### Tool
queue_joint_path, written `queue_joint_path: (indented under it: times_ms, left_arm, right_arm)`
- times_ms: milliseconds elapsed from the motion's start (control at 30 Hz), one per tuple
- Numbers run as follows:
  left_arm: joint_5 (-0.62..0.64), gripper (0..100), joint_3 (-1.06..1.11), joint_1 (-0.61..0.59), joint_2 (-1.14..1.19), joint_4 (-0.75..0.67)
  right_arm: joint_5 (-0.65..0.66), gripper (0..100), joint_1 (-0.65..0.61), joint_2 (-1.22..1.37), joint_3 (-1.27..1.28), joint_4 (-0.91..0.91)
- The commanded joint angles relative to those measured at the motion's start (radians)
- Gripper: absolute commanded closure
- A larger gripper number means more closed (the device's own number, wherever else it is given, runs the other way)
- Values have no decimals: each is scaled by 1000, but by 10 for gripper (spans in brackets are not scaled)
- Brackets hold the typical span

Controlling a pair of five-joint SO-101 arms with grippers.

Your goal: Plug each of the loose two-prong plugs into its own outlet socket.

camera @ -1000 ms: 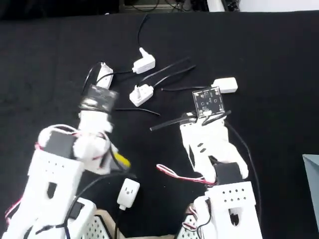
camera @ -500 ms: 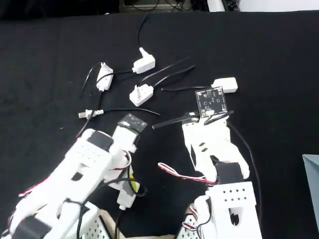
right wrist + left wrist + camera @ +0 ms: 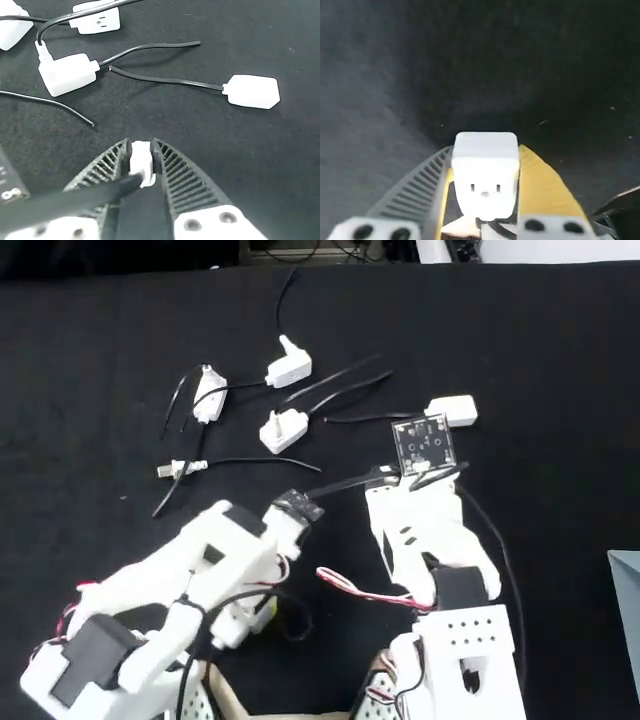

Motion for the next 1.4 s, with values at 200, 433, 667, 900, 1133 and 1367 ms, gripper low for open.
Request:
queue_joint_path:
  times_ms: [200,433,667,900,1133,1367]
  left_arm:
    - [-245,971,-479,-249,5,196]
    - [-528,967,-731,-380,5,305]
    - [-701,925,-774,-384,6,316]
    - [-706,805,-862,-400,3,353]
    - [-704,804,-851,-433,3,353]
    - [-701,772,-855,-435,-26,384]
  right_arm:
    - [-6,987,12,-5,-2,-15]
    - [-6,987,9,-5,-2,-15]
    - [-6,987,9,-5,-2,-17]
    - [-6,987,9,-5,-2,-17]
    - [-6,987,8,-5,-2,-17]
    - [-6,987,8,-5,-2,-14]
